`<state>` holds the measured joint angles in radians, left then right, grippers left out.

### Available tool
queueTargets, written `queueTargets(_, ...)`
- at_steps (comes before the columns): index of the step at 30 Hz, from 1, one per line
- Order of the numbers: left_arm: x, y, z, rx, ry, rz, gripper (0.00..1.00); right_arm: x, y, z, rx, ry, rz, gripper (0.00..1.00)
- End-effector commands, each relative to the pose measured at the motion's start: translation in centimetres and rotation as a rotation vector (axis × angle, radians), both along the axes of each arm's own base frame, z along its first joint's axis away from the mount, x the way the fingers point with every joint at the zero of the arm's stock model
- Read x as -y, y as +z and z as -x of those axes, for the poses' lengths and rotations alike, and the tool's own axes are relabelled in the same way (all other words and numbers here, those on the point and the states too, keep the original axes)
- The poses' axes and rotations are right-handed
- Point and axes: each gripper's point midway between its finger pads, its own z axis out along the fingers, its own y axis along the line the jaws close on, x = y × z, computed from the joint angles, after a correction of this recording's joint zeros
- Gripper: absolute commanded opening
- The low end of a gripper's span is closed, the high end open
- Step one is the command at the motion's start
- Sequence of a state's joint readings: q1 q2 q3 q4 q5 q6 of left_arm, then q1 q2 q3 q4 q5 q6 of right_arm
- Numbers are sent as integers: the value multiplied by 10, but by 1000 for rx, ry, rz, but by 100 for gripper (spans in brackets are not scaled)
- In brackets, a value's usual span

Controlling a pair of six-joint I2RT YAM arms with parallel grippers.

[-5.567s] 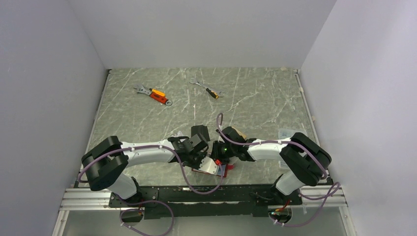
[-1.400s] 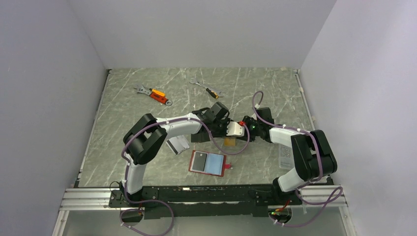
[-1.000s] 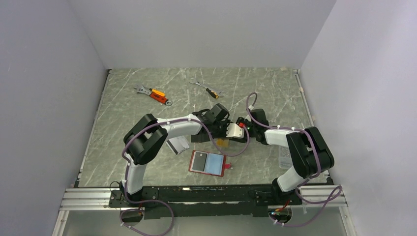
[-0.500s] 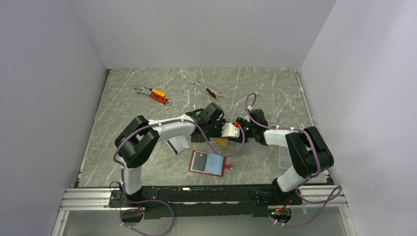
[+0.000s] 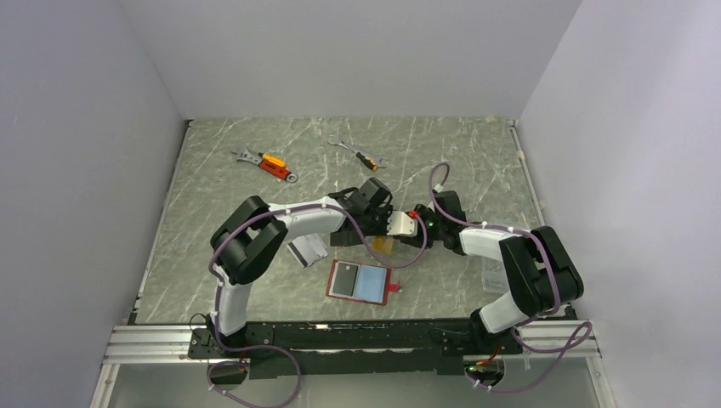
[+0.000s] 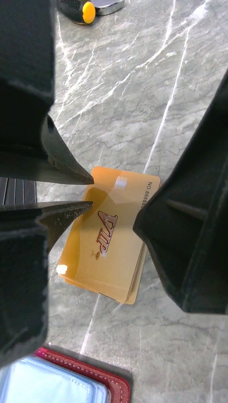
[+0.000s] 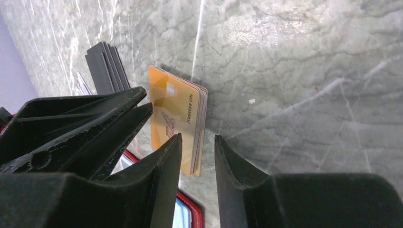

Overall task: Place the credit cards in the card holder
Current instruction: Pick up the credit card from the center of the board.

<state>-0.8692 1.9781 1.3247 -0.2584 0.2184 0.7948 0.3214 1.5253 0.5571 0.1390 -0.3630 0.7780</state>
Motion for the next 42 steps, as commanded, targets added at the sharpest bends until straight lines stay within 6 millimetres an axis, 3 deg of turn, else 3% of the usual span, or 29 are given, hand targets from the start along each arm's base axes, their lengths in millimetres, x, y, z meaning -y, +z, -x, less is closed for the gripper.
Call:
queueTargets(1,14,10,-3,20,-1,24,24,16,-13,10,-32,-65,59,34)
queueTargets(14,17,-6,33,-84,-34,5,21,9,-20,22,-34,-88,-22,34)
queueTargets(18,20,22,40,-148,-17,77,22,7,-23,24,-39,-88,-14,34)
queueTargets(24,12,73,20,-164,37,195,28,6,-28,26,-52,-89,22,34)
queueTargets(28,4,57,4,-87,65,163,29,7,-30,30,-57,-98,31,34)
queueTargets(34,7,26,4,-82,67,111,29,9,-34,35,-69,-117,44,34)
queueTargets(42,9,12,-3,-24,92,75,28,14,-34,35,-67,-142,62,34)
